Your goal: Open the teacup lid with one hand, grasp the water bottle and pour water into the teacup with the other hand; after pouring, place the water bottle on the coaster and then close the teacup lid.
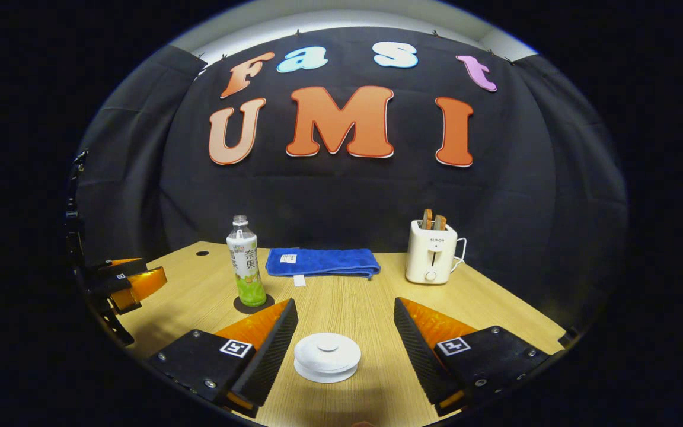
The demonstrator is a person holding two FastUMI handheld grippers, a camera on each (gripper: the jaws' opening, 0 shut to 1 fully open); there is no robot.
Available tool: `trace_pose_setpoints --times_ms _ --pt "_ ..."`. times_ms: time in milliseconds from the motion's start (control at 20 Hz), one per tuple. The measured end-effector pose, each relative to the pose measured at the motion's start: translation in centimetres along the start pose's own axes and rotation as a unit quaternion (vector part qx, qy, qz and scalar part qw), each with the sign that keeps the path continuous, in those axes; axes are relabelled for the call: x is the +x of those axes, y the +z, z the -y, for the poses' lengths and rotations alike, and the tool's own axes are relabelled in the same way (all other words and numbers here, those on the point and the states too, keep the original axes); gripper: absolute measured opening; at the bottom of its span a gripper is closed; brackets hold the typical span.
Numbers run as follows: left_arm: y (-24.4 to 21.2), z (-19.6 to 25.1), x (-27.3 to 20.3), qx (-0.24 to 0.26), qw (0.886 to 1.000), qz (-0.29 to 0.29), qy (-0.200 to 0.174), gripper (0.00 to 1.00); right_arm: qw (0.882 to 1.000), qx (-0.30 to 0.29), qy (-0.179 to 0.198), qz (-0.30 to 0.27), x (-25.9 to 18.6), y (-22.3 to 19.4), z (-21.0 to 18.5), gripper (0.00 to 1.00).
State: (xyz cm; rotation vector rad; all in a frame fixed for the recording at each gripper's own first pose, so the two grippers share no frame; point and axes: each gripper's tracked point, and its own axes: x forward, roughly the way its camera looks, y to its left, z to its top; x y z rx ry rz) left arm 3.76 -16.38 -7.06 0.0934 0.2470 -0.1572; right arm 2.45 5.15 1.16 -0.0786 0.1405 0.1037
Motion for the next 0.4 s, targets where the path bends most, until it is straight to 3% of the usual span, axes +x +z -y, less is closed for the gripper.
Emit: trace_pose_setpoints --times_ms 400 --pt "1.4 -0.8 -1.2 0.012 1.0 0.016 0.024 0.94 1.0 0.004 -0.011 0.005 -0.6 -0.1 1.3 0.97"
